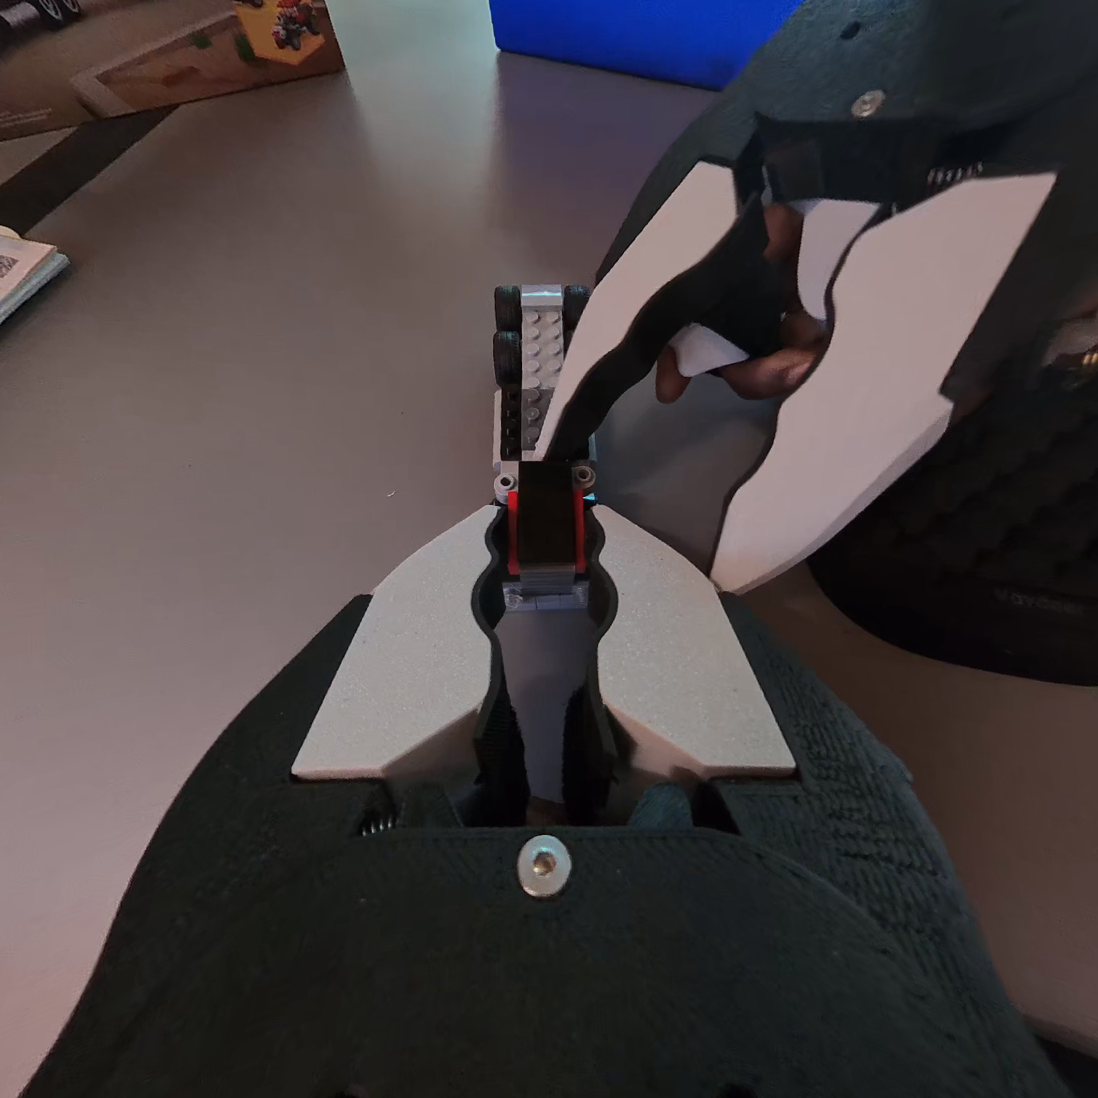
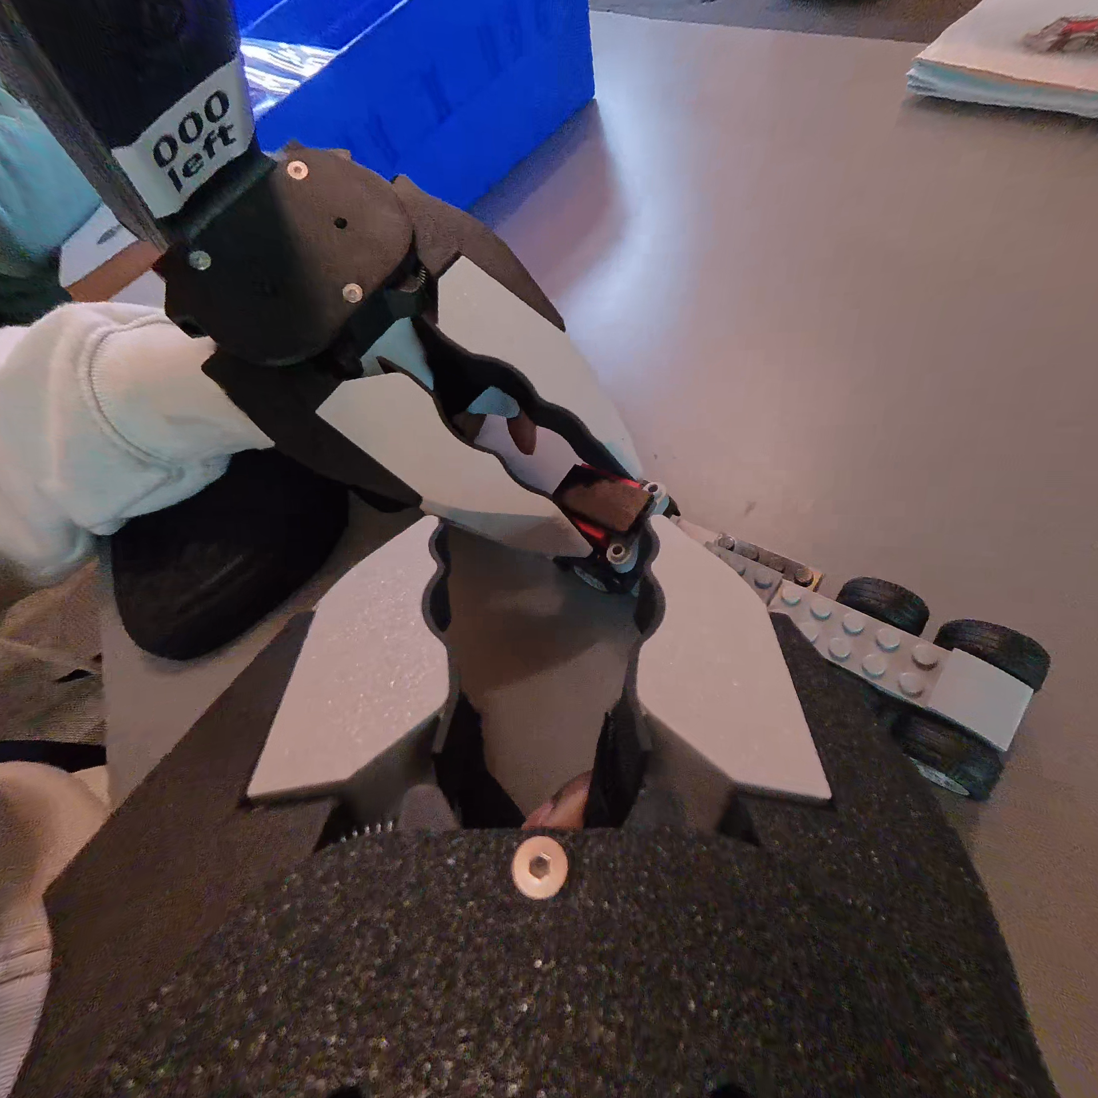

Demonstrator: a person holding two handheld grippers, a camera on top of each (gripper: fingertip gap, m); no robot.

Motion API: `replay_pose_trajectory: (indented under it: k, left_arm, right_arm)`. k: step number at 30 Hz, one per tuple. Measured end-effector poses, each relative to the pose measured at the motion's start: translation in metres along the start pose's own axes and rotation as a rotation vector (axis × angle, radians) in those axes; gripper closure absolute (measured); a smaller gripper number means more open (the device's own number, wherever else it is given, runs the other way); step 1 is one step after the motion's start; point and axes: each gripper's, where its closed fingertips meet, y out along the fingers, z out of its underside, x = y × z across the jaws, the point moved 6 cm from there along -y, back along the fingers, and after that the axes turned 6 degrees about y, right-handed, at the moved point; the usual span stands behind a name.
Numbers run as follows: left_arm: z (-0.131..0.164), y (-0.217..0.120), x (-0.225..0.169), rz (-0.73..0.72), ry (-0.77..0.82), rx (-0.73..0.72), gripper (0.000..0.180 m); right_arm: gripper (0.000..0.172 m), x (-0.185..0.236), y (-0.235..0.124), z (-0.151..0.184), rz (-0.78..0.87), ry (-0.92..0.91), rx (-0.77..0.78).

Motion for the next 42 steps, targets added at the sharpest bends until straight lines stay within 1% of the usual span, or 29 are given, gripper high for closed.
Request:
replay_pose_trajectory:
  k: [4, 12, 13, 14, 15, 16, 17, 18, 19, 20, 22, 24, 26, 29, 32, 34, 35, 36, 37, 38, 40, 41, 42]
  left_arm:
    - [0.000, 0.000, 0.000, -0.003, -0.002, 0.012, 0.156]
    - [-0.002, -0.001, -0.001, -0.002, 0.005, 0.054, 0.156]
    - [-0.003, 0.000, -0.001, -0.002, 0.007, 0.058, 0.156]
    - [-0.004, 0.002, -0.001, -0.005, 0.007, 0.063, 0.156]
    - [-0.005, 0.003, 0.000, 0.002, 0.021, 0.073, 0.156]
    - [-0.005, 0.003, 0.000, 0.006, 0.019, 0.068, 0.156]
    - [-0.004, 0.002, 0.000, 0.005, 0.015, 0.065, 0.156]
    - [-0.003, 0.000, 0.000, 0.003, 0.010, 0.063, 0.156]
    - [-0.002, -0.001, 0.000, 0.003, 0.001, 0.054, 0.156]
    - [-0.002, -0.001, 0.000, 0.005, 0.001, 0.046, 0.156]
    - [-0.002, 0.001, 0.000, 0.013, 0.001, 0.027, 0.156]
    - [-0.001, 0.000, 0.001, 0.023, -0.010, 0.001, 0.156]
    - [0.000, -0.003, 0.003, 0.050, -0.005, -0.014, 0.156]
    - [-0.009, -0.019, 0.009, 0.086, -0.058, -0.108, 0.134]
    - [-0.026, -0.049, 0.020, 0.041, -0.056, -0.233, 0.128]
    - [-0.033, -0.073, 0.029, -0.050, -0.026, -0.286, 0.128]
    - [-0.034, -0.084, 0.035, -0.112, -0.022, -0.290, 0.129]
    - [-0.033, -0.094, 0.039, -0.164, -0.026, -0.272, 0.130]
    - [-0.030, -0.101, 0.041, -0.180, -0.027, -0.235, 0.131]
    - [-0.025, -0.104, 0.038, -0.146, -0.023, -0.186, 0.132]
    - [-0.008, -0.101, 0.024, 0.009, -0.015, -0.052, 0.131]
    - [0.002, -0.097, 0.020, 0.057, -0.006, 0.013, 0.131]
    - [0.011, -0.091, 0.018, 0.076, 0.010, 0.067, 0.131]
  right_arm:
    - [0.109, 0.006, 0.002, 0.003, 0.059, -0.099, 0.005]
    - [0.111, 0.011, 0.002, 0.004, 0.088, -0.183, -0.018]
    - [0.137, 0.026, -0.002, -0.003, -0.045, -0.209, -0.117]
    - [0.150, 0.043, -0.004, -0.008, -0.166, -0.243, -0.173]
    - [0.150, 0.045, -0.004, -0.008, -0.136, -0.297, -0.176]
    - [0.150, 0.040, -0.004, -0.007, -0.125, -0.275, -0.159]
    - [0.140, 0.028, -0.006, -0.005, -0.100, -0.193, -0.134]
    - [0.121, 0.017, -0.007, -0.004, -0.080, -0.107, -0.112]
    - [0.110, 0.012, -0.008, -0.004, -0.064, -0.071, -0.098]
    - [0.110, 0.010, -0.008, -0.004, -0.043, -0.080, -0.093]
    - [0.102, 0.008, -0.008, -0.003, -0.009, -0.109, -0.076]
    - [0.104, 0.009, -0.010, -0.004, -0.076, -0.080, -0.096]
    - [0.106, 0.005, -0.020, -0.007, -0.109, -0.040, -0.156]
    - [0.106, 0.005, -0.028, -0.010, -0.130, -0.017, -0.249]
    - [0.107, 0.004, -0.034, -0.014, -0.134, -0.002, -0.325]
    - [0.105, 0.004, -0.038, -0.016, -0.145, 0.004, -0.366]
    - [0.105, 0.004, -0.040, -0.017, -0.149, 0.004, -0.384]
    - [0.106, 0.004, -0.041, -0.017, -0.156, -0.002, -0.395]
    - [0.107, 0.005, -0.041, -0.017, -0.164, -0.011, -0.398]
    - [0.106, 0.007, -0.040, -0.017, -0.167, -0.023, -0.392]
    - [0.106, 0.011, -0.035, -0.017, -0.190, -0.062, -0.345]
    - [0.106, 0.014, -0.030, -0.017, -0.194, -0.089, -0.300]
    - [0.106, 0.015, -0.025, -0.016, -0.193, -0.127, -0.236]
